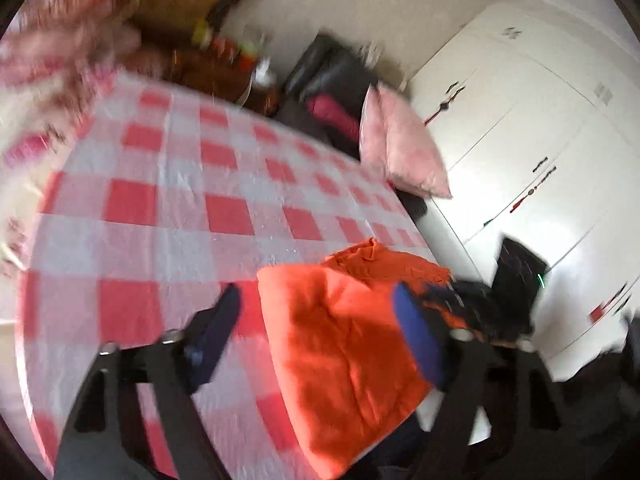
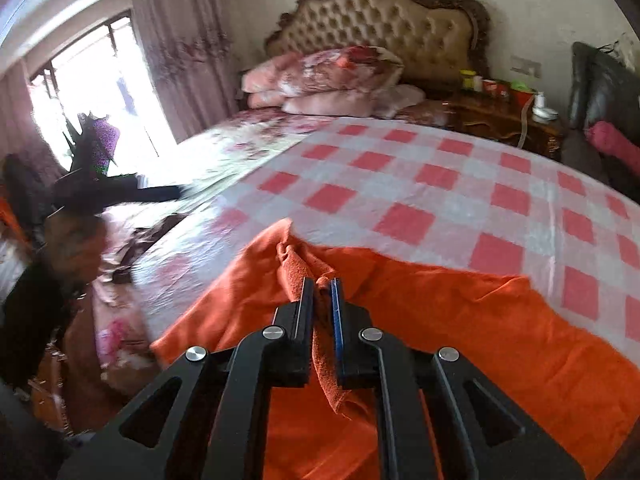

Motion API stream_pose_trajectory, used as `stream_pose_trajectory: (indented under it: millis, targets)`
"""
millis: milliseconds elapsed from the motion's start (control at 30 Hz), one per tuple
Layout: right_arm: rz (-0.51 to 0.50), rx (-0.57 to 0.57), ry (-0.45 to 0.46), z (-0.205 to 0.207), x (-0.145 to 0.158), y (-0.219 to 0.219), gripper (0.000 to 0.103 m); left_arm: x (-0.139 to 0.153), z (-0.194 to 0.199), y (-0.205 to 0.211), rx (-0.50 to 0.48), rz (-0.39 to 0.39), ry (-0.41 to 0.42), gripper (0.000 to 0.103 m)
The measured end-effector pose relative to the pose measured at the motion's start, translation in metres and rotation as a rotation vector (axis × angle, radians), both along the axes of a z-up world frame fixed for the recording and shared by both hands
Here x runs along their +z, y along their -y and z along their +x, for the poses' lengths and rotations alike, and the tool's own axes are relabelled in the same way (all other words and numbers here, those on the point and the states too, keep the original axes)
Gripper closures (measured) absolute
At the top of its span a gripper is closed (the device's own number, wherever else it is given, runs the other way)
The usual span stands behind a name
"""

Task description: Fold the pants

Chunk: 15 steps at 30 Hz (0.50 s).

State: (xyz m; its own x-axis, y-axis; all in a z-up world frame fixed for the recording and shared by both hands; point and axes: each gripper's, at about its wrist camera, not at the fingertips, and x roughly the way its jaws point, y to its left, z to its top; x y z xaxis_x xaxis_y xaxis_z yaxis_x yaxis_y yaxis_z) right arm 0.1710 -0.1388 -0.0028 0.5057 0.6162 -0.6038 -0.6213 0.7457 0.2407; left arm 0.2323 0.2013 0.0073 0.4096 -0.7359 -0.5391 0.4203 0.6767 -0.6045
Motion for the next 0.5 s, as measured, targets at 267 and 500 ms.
stream_pose_trajectory:
  millis: [267,500]
  targets:
    - [-0.084,0.028,0.052,-0.009,-0.009,-0.009,0.093,-0.042,0.108,0.051,-0.079,0.218,-0.348,0.054]
    - [-0.141,-0.055,0.016,0.032,-0.023,0.009,0.031,-0.057,0.110,0.085,-0.130,0.346,-0.359,0.054]
